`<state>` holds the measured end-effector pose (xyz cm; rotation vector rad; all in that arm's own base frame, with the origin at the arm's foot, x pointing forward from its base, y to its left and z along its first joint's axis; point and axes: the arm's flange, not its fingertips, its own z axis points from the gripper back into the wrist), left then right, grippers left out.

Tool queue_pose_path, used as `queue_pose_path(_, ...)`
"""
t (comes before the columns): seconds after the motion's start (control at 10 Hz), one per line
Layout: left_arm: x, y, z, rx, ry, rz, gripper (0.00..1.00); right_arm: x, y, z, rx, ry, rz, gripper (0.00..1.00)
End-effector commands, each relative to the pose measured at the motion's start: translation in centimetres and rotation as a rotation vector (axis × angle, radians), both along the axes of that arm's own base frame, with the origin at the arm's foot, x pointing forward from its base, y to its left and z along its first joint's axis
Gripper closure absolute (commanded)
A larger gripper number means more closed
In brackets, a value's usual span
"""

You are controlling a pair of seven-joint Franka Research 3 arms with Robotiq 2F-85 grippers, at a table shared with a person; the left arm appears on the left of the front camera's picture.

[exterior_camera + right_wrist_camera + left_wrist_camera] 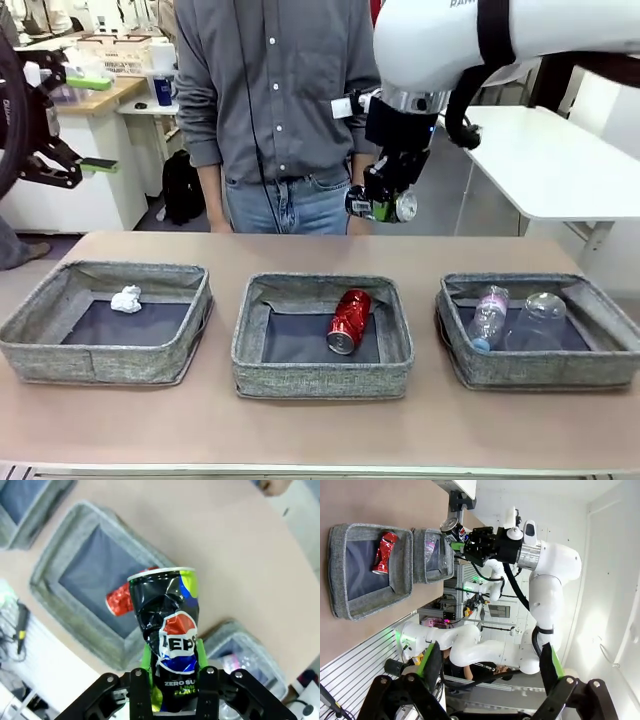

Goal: Sort the waste into the appropriate baskets.
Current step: Pick up the waste item pointed out by the person.

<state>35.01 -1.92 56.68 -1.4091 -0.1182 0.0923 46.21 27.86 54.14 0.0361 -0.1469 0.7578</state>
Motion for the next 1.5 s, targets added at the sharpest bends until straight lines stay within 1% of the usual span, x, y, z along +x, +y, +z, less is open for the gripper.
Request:
queue_pose_path(0.0,-0.2,-0.1,0.2,-0.018,0.002,0.009,0.00,-1.7,5.2,2.7,0.062,-0.046,-0.086,0.64)
queue_pose_path(0.1,-0.2,-0.1,0.2,-0.018,0.002,0.009,0.00,-3.1,9.0,5.2,0.076,-0.001,-0.224,0.64)
queue_pose_path(0.2,-0.2,-0.1,0.2,-0.018,0.002,0.009,0.00,-3.6,11.0,6.7,0.050,0.002,-0.347,0.64)
queue_pose_path(0.3,-0.2,-0.1,0.2,-0.018,0.002,0.009,0.00,-4.7,13.6,9.0,0.069,0.009,-0.456,0.64)
queue_pose_path(0.4,-0.2,-0.1,0.2,-0.018,0.002,0.009,0.00,-5.3,15.2,11.4,0.023,-0.063,-0.591,0.64)
queue_pose_path(0.6,-0.2,-0.1,0.2,-0.018,0.002,0.009,0.00,-6.0,16.1,16.0,-0.075,-0.132,-0.680,0.64)
queue_pose_path(0.7,-0.2,-0.1,0.2,-0.018,0.002,0.009,0.00,-6.4,16.5,17.6,-0.086,-0.099,-0.655,0.64)
queue_pose_path(0.8,-0.2,-0.1,0.2,-0.018,0.002,0.009,0.00,-6.8,16.5,19.2,-0.117,-0.158,-0.723,0.64)
queue_pose_path(0.9,-0.2,-0.1,0.2,-0.018,0.002,0.009,0.00,-7.4,16.4,20.7,-0.113,-0.190,-0.753,0.64)
queue_pose_path(1.1,-0.2,-0.1,0.2,-0.018,0.002,0.009,0.00,-7.1,15.8,21.6,-0.095,-0.222,-0.780,0.64)
queue_pose_path(1.2,-0.2,-0.1,0.2,-0.018,0.002,0.009,0.00,-8.3,13.8,19.1,-0.098,-0.175,-0.722,0.64)
queue_pose_path(1.4,-0.2,-0.1,0.2,-0.018,0.002,0.009,0.00,-8.3,13.8,19.1,-0.098,-0.175,-0.722,0.64)
